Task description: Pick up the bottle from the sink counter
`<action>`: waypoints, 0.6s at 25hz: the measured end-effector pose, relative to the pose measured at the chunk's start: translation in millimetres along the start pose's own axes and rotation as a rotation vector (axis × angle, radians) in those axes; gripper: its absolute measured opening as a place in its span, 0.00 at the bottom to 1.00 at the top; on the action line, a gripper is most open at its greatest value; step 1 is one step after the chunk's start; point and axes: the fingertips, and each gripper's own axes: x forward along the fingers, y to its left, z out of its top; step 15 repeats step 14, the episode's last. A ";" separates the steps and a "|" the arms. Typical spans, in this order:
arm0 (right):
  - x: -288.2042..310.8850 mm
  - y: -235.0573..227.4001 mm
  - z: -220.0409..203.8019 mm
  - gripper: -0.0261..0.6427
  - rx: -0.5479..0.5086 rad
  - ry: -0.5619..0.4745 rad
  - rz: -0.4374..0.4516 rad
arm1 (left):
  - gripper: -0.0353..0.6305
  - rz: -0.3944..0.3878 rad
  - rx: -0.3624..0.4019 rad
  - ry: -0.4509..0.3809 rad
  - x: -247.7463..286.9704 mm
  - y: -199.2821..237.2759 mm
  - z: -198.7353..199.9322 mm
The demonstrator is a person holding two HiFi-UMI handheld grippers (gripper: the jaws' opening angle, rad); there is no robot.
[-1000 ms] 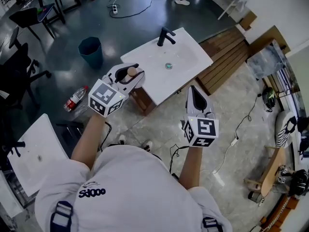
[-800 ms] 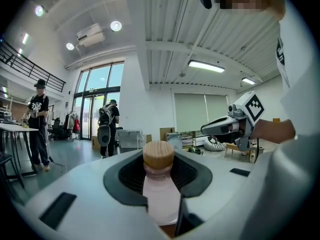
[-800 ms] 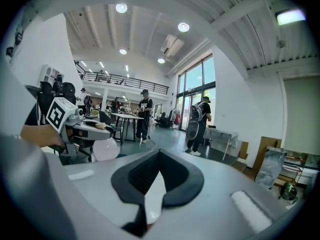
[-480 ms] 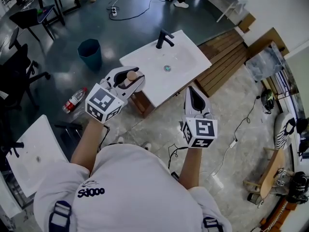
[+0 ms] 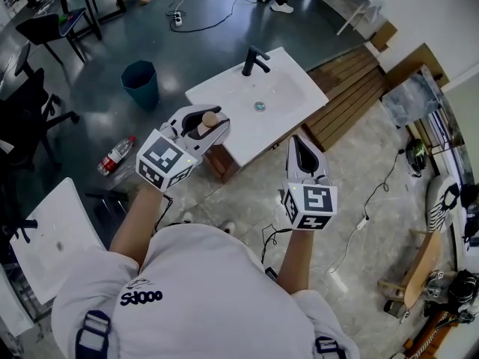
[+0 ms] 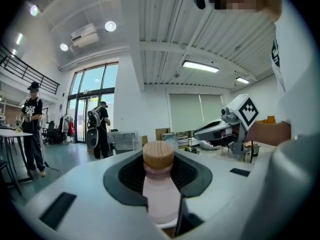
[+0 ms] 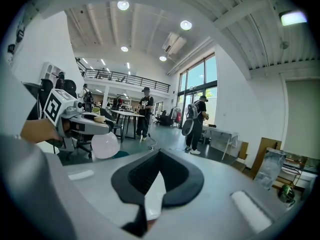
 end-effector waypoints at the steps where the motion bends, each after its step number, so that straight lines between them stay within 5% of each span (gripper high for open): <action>1: -1.1 -1.0 -0.7 0.05 0.001 0.000 -0.002 | 0.23 -0.001 -0.001 0.001 0.5 -1.3 -0.4; 15: -8.0 -4.7 -5.9 0.05 0.009 0.003 0.003 | 0.23 -0.016 -0.010 0.007 3.0 -13.5 -1.0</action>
